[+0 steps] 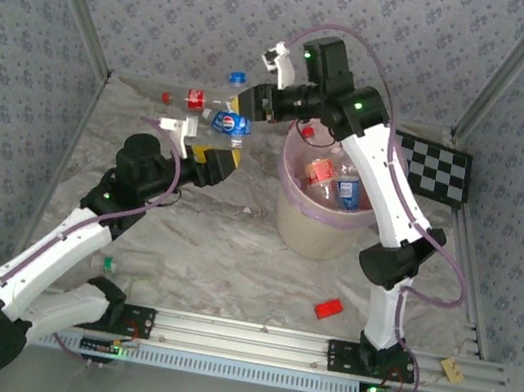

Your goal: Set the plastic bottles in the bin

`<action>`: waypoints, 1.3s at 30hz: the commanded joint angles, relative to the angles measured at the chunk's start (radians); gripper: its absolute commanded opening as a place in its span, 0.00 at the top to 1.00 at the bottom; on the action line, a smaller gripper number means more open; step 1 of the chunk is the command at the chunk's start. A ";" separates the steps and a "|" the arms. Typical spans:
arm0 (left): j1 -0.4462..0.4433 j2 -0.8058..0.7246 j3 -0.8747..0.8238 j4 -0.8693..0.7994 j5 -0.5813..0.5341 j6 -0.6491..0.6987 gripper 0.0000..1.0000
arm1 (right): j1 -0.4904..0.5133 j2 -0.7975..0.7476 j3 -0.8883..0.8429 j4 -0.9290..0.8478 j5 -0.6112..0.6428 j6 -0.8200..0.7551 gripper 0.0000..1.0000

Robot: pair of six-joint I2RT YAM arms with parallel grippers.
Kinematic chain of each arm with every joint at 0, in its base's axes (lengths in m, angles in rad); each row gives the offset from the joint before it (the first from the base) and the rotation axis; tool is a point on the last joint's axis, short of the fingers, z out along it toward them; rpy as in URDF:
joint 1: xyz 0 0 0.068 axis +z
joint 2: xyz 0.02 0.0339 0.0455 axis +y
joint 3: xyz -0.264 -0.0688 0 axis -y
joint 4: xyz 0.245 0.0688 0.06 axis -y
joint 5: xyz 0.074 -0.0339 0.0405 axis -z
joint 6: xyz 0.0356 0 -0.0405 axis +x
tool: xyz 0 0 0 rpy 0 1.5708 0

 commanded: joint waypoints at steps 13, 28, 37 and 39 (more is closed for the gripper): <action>0.000 0.069 0.047 -0.201 -0.096 0.096 0.14 | -0.363 -0.343 -0.128 -0.351 0.458 -0.221 0.58; 0.001 0.112 0.067 -0.280 -0.135 0.103 0.14 | -0.312 -0.234 -0.266 -0.498 0.694 -0.281 0.58; 0.003 0.106 0.059 -0.296 -0.143 0.112 0.14 | -0.262 -0.219 -0.466 -0.488 0.701 -0.253 0.58; 0.003 0.109 0.062 -0.302 -0.143 0.117 0.14 | -0.260 -0.209 -0.492 -0.491 0.706 -0.240 0.58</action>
